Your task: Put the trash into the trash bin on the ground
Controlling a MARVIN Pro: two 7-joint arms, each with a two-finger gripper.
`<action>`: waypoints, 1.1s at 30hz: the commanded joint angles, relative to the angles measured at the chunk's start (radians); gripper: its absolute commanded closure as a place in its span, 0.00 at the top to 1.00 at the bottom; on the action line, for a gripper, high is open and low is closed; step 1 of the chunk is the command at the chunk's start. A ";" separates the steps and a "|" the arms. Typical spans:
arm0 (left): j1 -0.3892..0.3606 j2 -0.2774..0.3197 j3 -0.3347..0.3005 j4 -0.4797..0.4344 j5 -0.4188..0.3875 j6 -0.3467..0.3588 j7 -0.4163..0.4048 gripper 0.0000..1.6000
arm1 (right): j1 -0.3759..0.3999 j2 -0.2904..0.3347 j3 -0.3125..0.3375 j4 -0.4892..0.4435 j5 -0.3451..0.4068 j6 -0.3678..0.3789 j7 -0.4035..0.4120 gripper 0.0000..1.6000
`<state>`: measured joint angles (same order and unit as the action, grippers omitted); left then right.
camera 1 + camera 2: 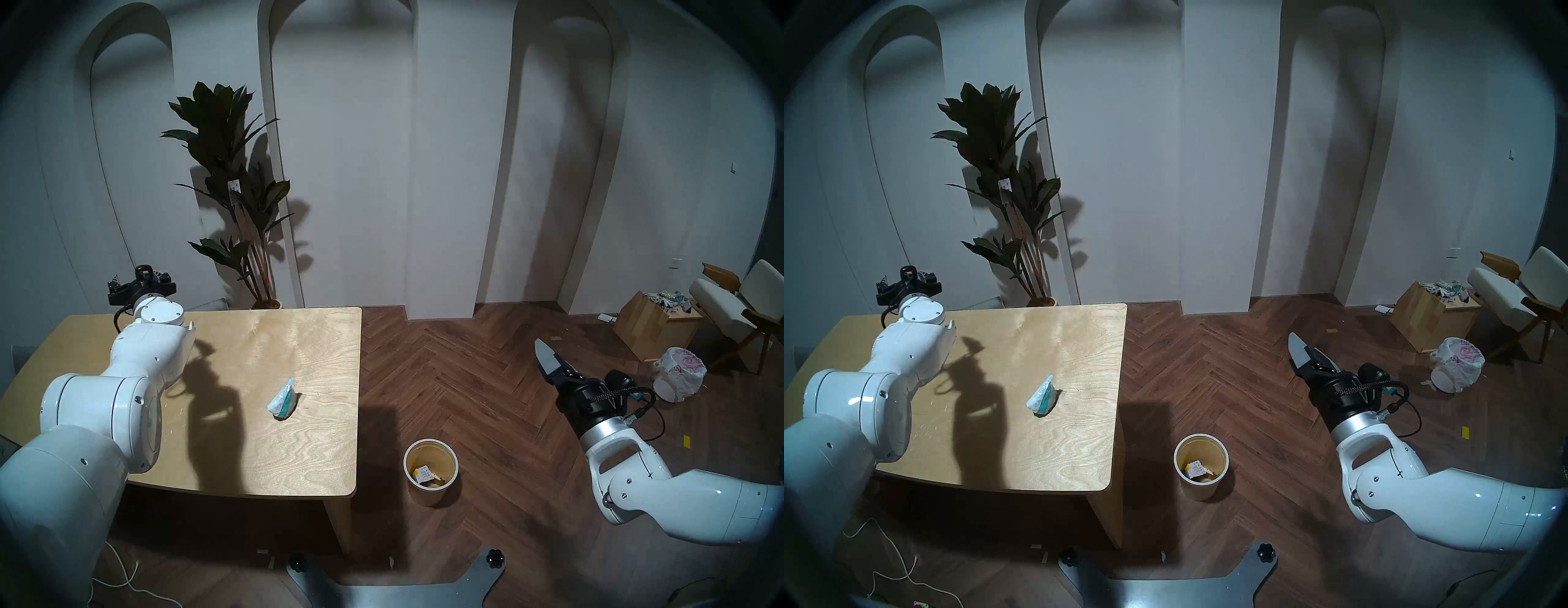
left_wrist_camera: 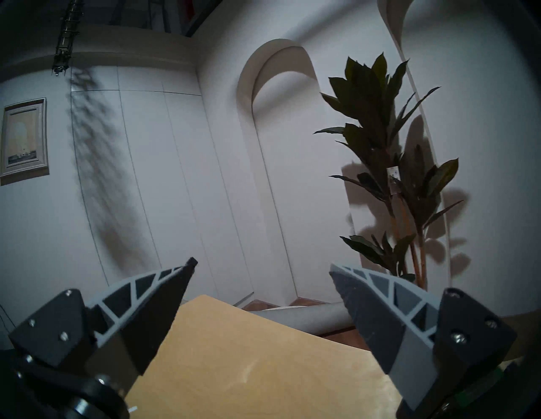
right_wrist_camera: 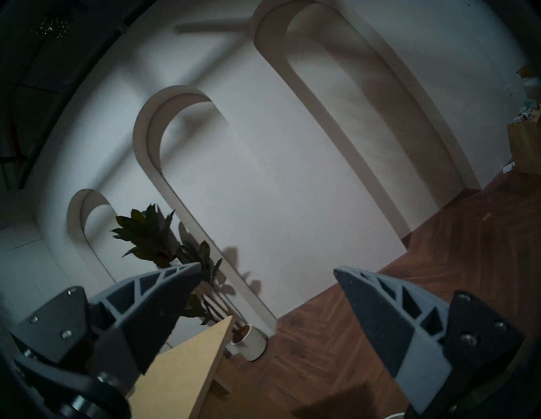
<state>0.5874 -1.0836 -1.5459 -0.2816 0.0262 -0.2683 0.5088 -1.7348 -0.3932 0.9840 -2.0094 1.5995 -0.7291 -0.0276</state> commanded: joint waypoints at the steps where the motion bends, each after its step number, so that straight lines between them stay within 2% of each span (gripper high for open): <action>1: -0.014 0.079 -0.010 -0.027 0.004 -0.014 0.003 1.00 | 0.031 -0.034 -0.023 -0.084 -0.035 0.035 0.014 1.00; 14: 0.028 0.156 -0.033 -0.011 0.009 -0.013 -0.003 1.00 | 0.062 -0.082 -0.098 -0.164 -0.085 0.113 0.015 1.00; 33: 0.080 0.226 -0.056 -0.008 0.016 -0.020 -0.055 1.00 | 0.116 -0.153 -0.191 -0.210 -0.151 0.221 0.004 1.00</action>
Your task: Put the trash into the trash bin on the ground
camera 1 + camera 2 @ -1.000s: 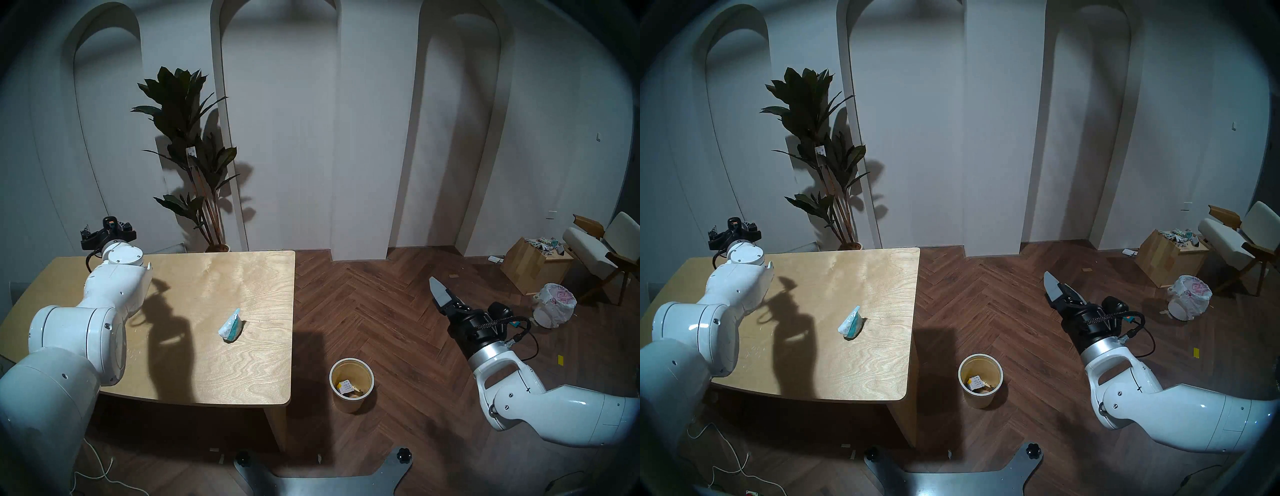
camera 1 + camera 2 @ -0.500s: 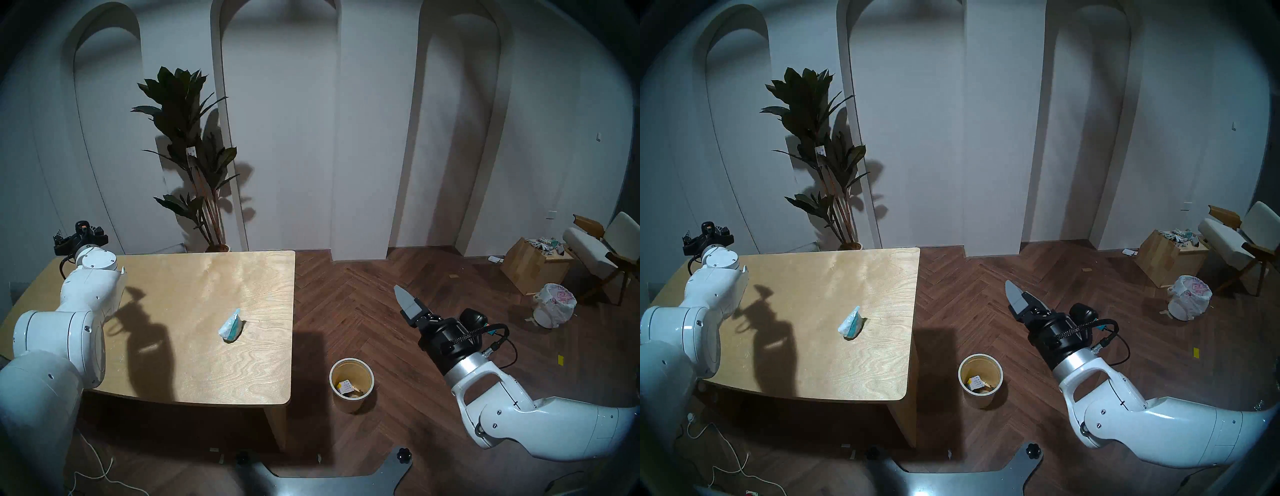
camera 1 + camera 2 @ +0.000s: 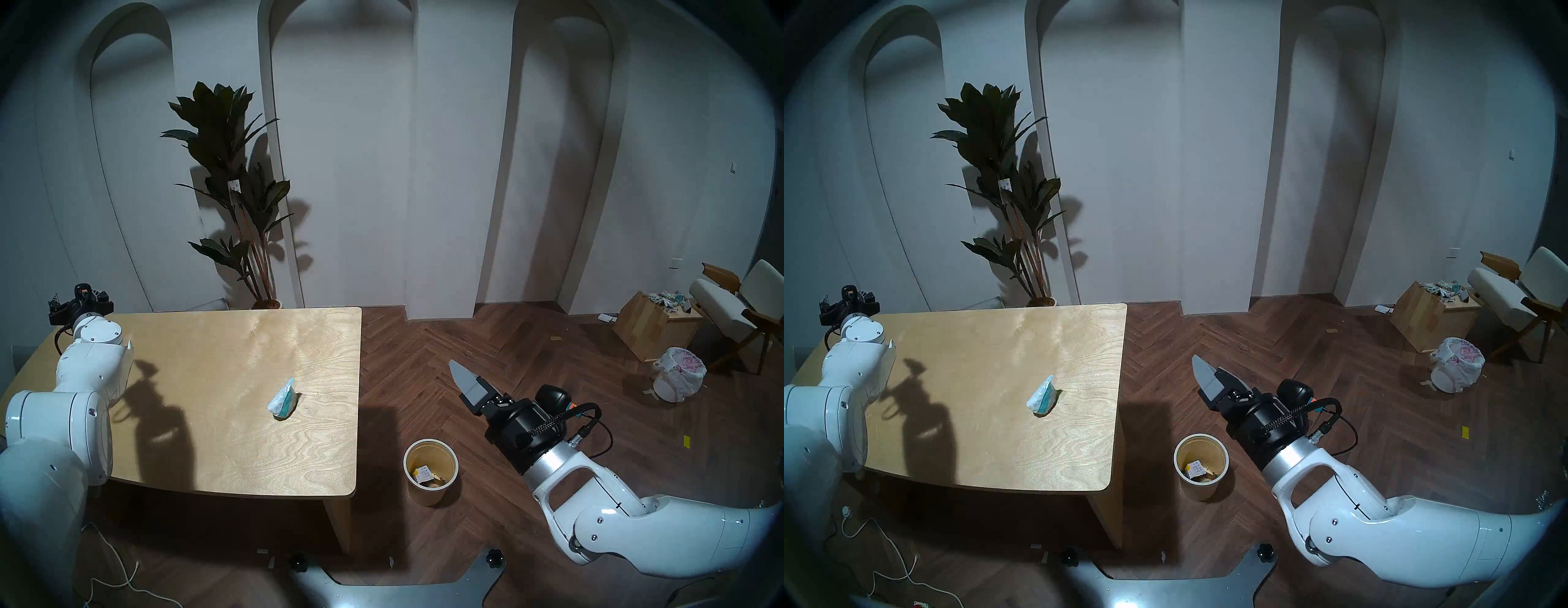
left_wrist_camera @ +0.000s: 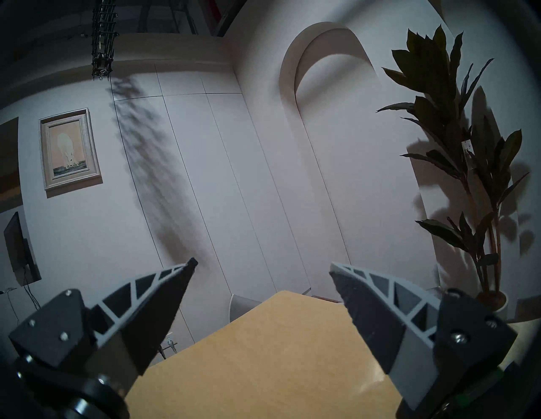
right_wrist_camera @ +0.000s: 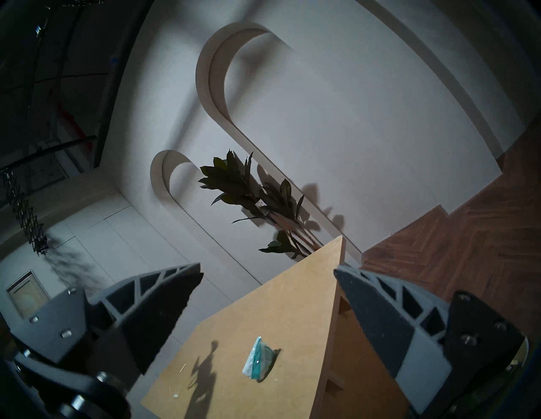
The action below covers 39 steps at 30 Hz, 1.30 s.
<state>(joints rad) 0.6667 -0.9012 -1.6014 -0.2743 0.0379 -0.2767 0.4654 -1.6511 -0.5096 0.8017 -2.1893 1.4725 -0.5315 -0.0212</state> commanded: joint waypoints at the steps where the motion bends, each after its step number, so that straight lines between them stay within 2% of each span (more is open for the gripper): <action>1: 0.003 0.047 -0.001 -0.016 0.004 -0.013 -0.015 1.00 | 0.036 -0.040 -0.013 -0.031 -0.028 0.030 -0.003 1.00; 18: 0.046 0.061 0.000 -0.023 0.018 -0.034 -0.104 1.00 | 0.090 -0.089 -0.064 -0.016 -0.078 0.108 -0.023 1.00; 39: 0.085 0.073 0.036 -0.032 0.039 -0.070 -0.208 1.00 | 0.151 -0.154 -0.110 0.014 -0.132 0.205 -0.084 1.00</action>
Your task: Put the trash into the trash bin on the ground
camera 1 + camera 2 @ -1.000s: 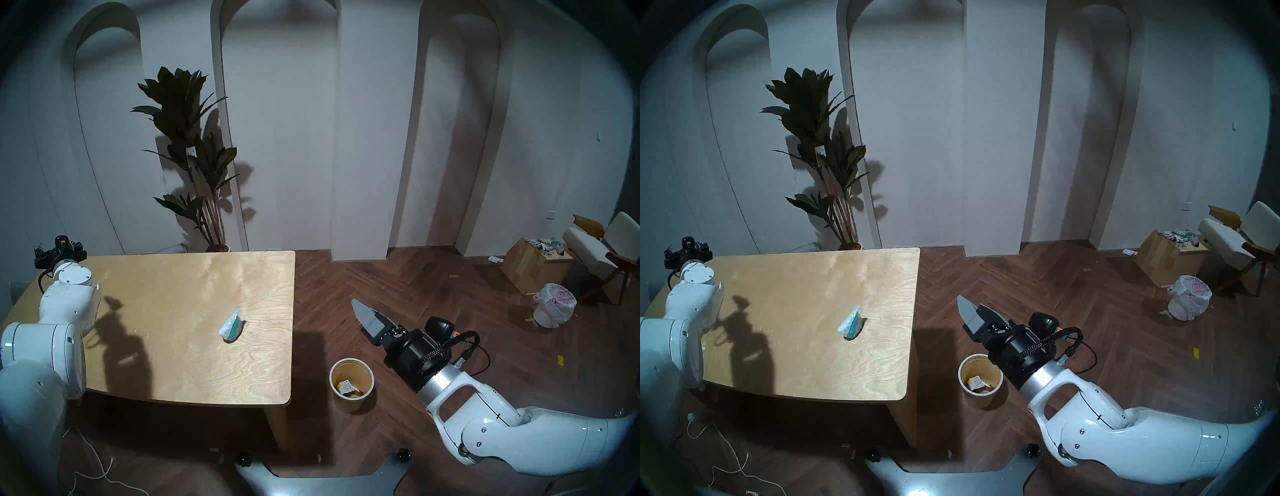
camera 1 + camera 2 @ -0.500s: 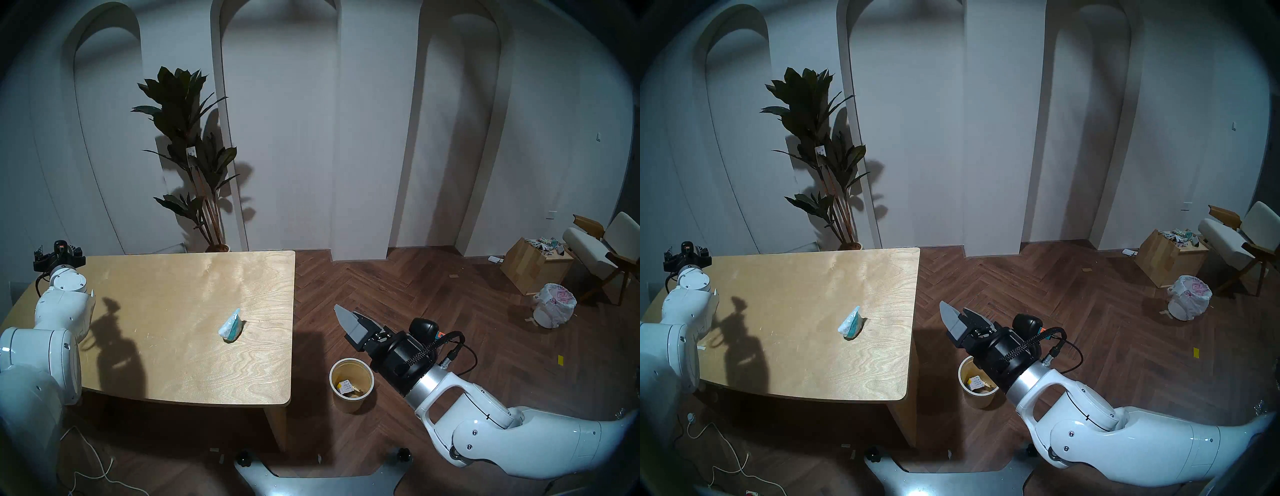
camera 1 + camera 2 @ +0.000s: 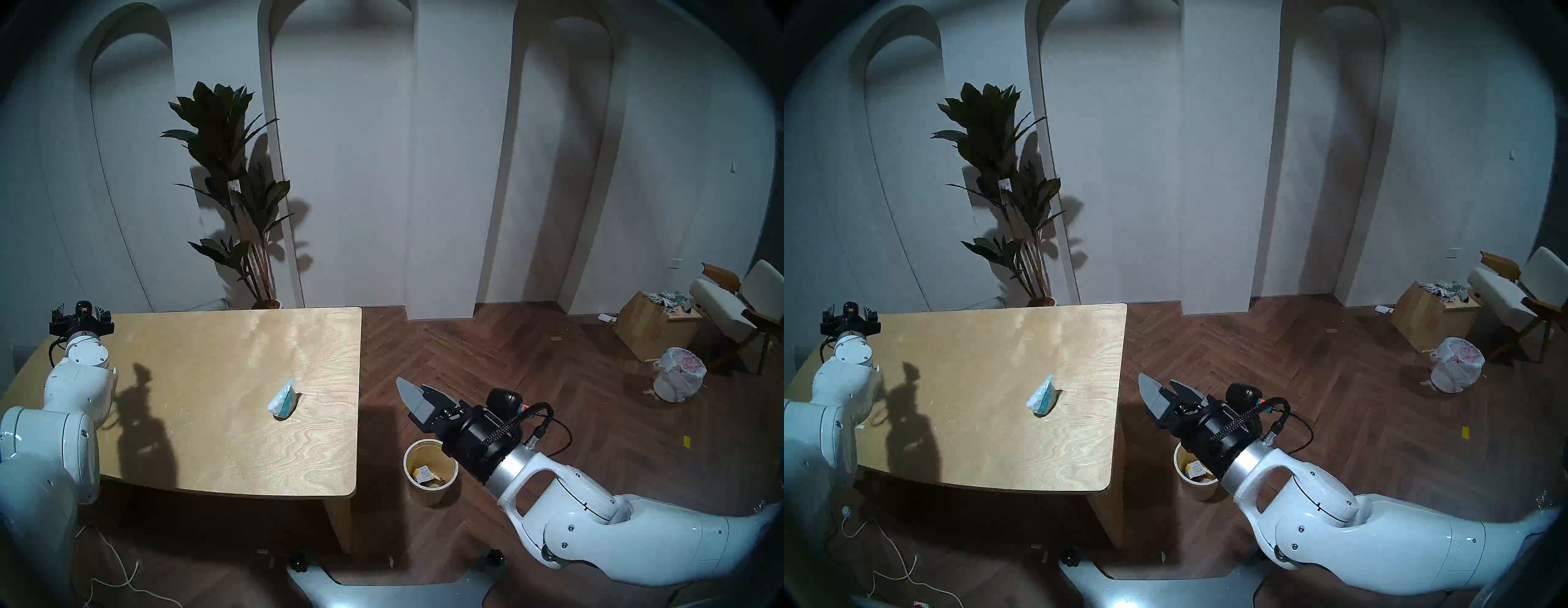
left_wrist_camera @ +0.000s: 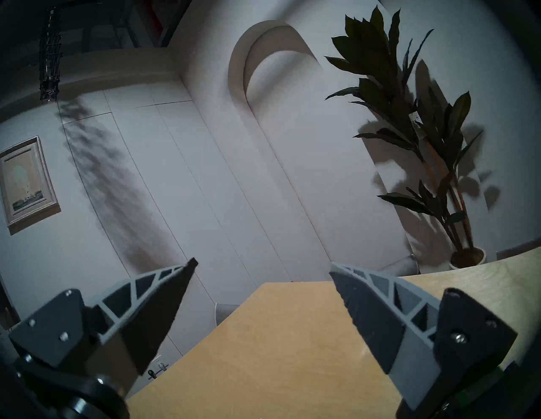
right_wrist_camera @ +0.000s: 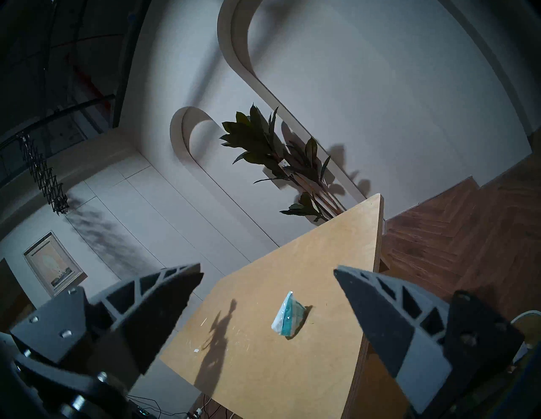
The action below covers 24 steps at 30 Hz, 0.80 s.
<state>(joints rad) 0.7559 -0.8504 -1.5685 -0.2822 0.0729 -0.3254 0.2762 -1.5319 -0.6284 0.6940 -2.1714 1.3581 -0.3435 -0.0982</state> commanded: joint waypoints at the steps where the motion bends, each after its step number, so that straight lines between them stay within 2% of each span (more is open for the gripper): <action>1: -0.003 0.023 0.005 -0.025 0.005 -0.023 -0.024 1.00 | 0.035 -0.039 -0.005 -0.002 -0.020 0.022 -0.010 1.00; 24: 0.045 0.030 0.042 -0.022 0.023 -0.055 -0.138 1.00 | 0.124 -0.133 -0.043 0.057 -0.075 0.132 -0.110 1.00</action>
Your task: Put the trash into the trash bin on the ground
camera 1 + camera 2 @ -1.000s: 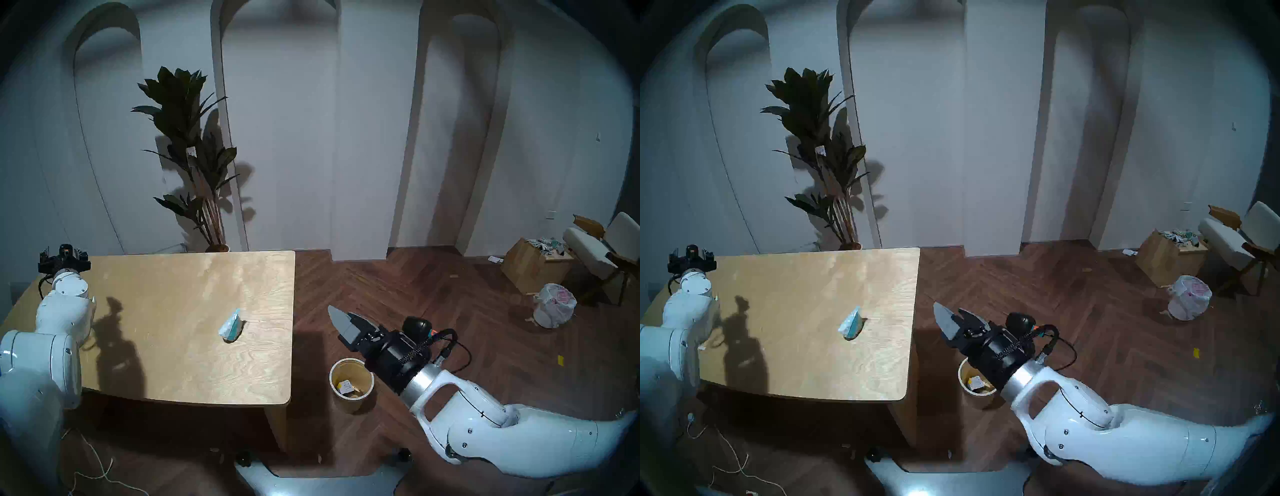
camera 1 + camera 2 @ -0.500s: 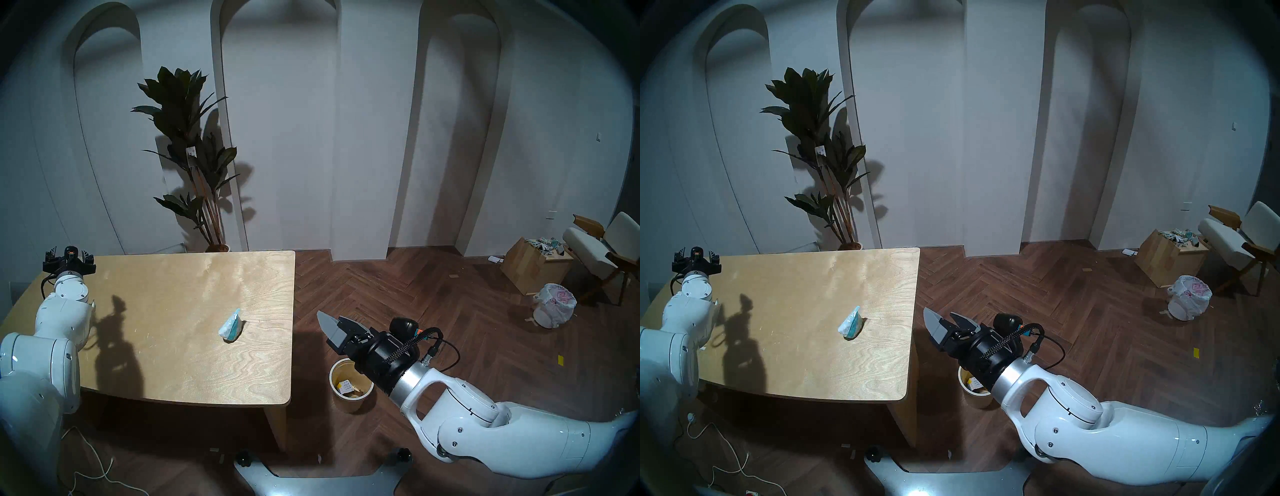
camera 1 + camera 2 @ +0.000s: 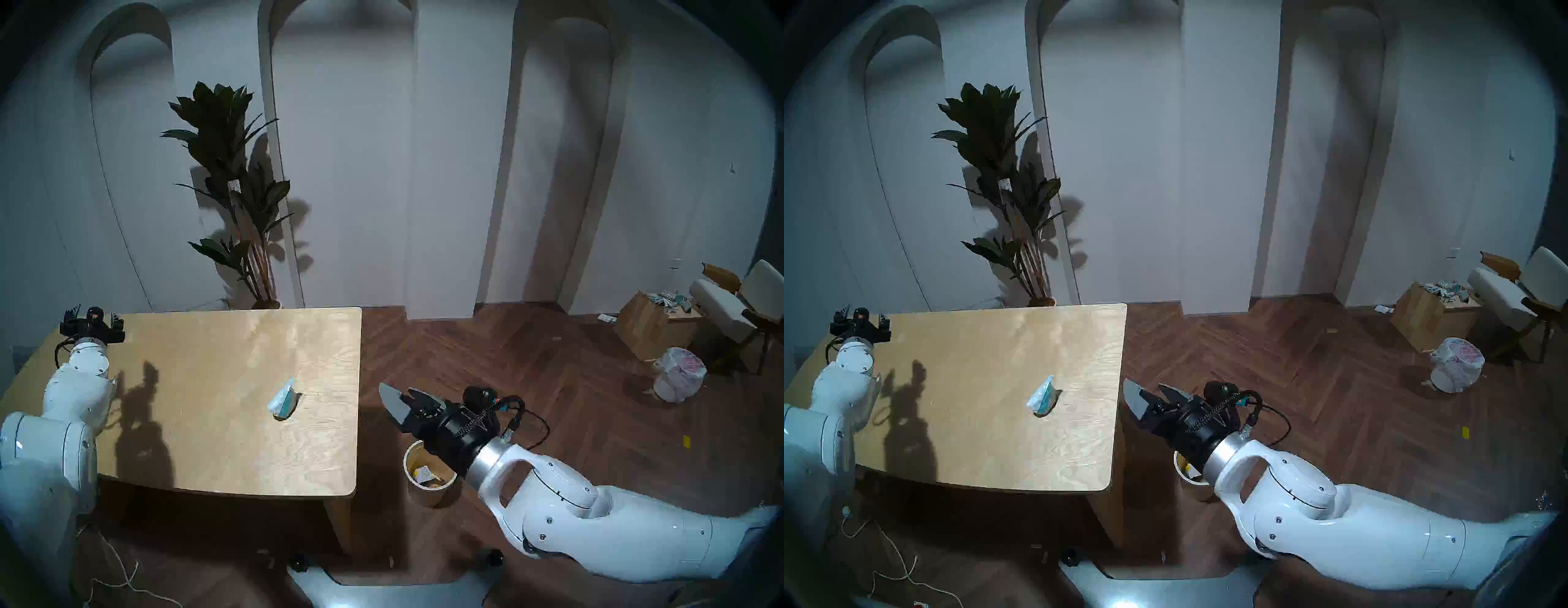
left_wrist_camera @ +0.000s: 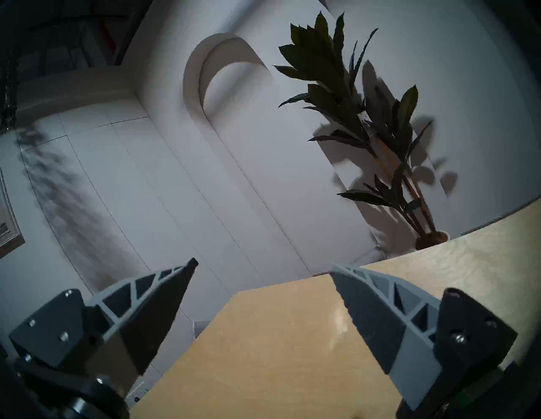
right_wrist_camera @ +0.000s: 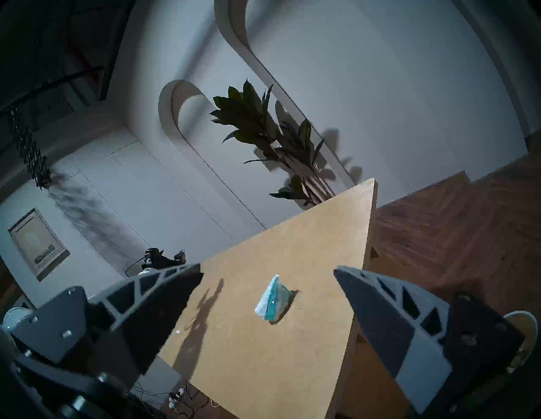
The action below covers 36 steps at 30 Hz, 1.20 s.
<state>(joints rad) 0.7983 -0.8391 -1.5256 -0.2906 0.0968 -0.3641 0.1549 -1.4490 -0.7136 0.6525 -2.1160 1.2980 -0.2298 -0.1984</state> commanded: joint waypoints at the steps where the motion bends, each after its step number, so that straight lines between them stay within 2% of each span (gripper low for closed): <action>1: 0.004 0.021 0.000 -0.014 0.000 -0.017 -0.020 1.00 | 0.044 -0.053 -0.004 0.004 -0.017 0.023 -0.013 1.00; 36: 0.042 0.078 -0.020 -0.018 0.011 -0.062 -0.150 1.00 | 0.177 -0.242 -0.108 0.092 -0.095 0.188 -0.150 1.00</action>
<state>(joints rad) 0.8468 -0.7899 -1.5399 -0.2912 0.1121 -0.4082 0.0150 -1.3128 -0.8946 0.5490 -2.0281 1.2168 -0.0574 -0.3401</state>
